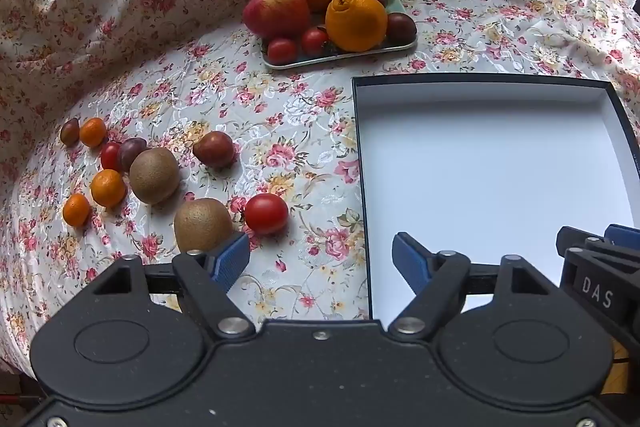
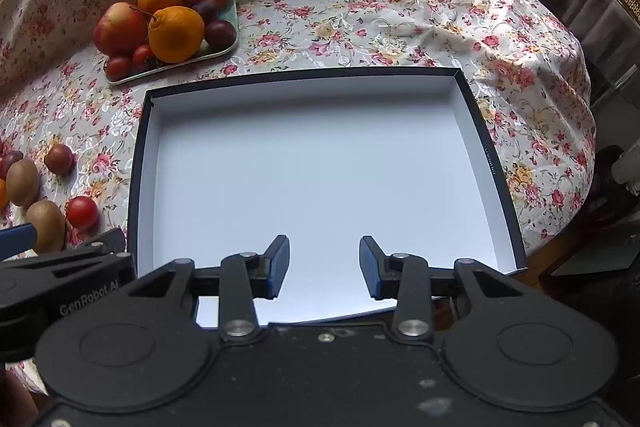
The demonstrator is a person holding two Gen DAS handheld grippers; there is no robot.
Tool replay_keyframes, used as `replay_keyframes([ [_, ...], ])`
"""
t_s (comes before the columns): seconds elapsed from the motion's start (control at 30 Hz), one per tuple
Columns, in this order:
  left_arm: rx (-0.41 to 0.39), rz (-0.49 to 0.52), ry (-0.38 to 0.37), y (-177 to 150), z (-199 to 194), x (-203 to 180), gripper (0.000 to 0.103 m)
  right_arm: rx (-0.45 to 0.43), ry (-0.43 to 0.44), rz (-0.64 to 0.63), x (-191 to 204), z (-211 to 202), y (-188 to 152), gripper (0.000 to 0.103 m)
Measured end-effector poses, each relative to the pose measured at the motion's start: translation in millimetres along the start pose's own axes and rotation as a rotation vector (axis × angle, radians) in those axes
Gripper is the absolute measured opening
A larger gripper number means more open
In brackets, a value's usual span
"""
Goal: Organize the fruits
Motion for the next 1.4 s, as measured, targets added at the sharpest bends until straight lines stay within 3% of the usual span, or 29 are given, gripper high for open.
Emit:
replay_keyframes([
  [1.4, 0.014, -0.007, -0.037, -4.0, 2.6, -1.3, 0.079, 0.021, 0.007, 0.022, -0.1, 3.1, -1.2, 0.039],
])
Point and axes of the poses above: each gripper's, at about its wrist camera, not at the fingertips, and z roughly the way its jaws point, x to its left, y to its top, the point moved 10 cm from there along z, roughly the way its jaws point, and after that the axes turned 11 degrees about z, right-handed, at the moved point
